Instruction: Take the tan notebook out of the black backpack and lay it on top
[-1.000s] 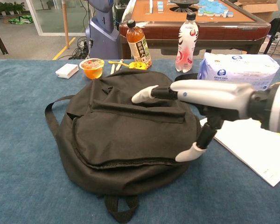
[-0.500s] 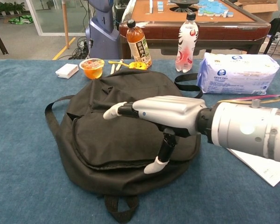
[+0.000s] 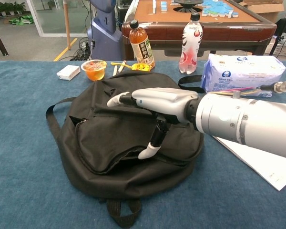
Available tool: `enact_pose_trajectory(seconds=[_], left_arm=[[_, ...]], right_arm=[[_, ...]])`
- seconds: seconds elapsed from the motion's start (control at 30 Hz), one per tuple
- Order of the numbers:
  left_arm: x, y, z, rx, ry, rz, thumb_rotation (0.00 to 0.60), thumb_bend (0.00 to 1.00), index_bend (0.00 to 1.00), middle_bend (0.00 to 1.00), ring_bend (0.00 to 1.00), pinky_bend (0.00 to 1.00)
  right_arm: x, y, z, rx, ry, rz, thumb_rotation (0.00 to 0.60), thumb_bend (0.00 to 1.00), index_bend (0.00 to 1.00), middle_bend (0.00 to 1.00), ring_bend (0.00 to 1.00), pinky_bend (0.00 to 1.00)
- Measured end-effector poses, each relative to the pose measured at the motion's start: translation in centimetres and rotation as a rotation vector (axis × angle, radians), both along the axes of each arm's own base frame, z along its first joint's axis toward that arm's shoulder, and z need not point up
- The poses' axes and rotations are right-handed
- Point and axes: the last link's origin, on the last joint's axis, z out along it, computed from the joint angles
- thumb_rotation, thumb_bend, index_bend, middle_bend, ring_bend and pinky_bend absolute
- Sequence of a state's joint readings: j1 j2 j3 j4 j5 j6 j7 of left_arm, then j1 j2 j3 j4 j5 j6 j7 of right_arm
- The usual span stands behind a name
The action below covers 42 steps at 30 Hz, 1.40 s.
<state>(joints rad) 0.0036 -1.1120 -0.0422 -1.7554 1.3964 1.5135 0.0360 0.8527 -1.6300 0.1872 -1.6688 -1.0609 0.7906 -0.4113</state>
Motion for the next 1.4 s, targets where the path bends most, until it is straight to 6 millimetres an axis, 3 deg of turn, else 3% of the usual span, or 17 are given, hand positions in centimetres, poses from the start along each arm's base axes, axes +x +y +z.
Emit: enact_pose_trajectory(seconds=[0.33, 0.73, 0.83, 0.97, 1.1, 1.23, 1.4], left_arm=[[0.0, -0.1, -0.1, -0.002, -0.004, 0.000, 0.600, 0.24, 0.41, 0.32, 0.31, 0.30], [0.1, -0.3, 0.1, 0.003, -0.009, -0.001, 0.600, 0.24, 0.41, 0.32, 0.31, 0.30], [0.1, -0.4, 0.1, 0.003, -0.011, -0.002, 0.600, 0.24, 0.41, 0.32, 0.31, 0.30], [0.1, -0.5, 0.2, 0.007, -0.012, -0.002, 0.600, 0.24, 0.41, 0.32, 0.31, 0.30], [0.1, -0.5, 0.3, 0.008, -0.012, -0.004, 0.600, 0.24, 0.41, 0.32, 0.31, 0.30], [0.2, -0.5, 0.3, 0.009, -0.017, -0.007, 0.600, 0.24, 0.41, 0.32, 0.31, 0.30], [0.1, -0.5, 0.3, 0.006, -0.019, -0.005, 0.600, 0.24, 0.41, 0.32, 0.31, 0.30]], right_arm=[[-0.7, -1.3, 0.4, -0.025, 0.008, -0.048, 0.600, 0.00, 0.00, 0.00, 0.00, 0.06], [-0.6, 0.8, -1.4, -0.009, 0.073, 0.039, 0.600, 0.00, 0.00, 0.00, 0.00, 0.06], [-0.6, 1.1, -1.7, -0.035, 0.098, 0.070, 0.600, 0.04, 0.01, 0.00, 0.00, 0.06], [-0.6, 1.1, -1.8, -0.087, 0.102, 0.095, 0.600, 0.34, 0.22, 0.04, 0.00, 0.06], [-0.7, 1.1, -1.9, -0.144, 0.084, 0.105, 0.600, 0.47, 0.40, 0.11, 0.00, 0.06], [-0.8, 1.0, -1.9, -0.169, 0.067, 0.103, 0.600, 0.51, 0.49, 0.18, 0.00, 0.07], [-0.9, 1.1, -1.9, -0.158, 0.075, 0.101, 0.600, 0.52, 0.53, 0.21, 0.00, 0.07]])
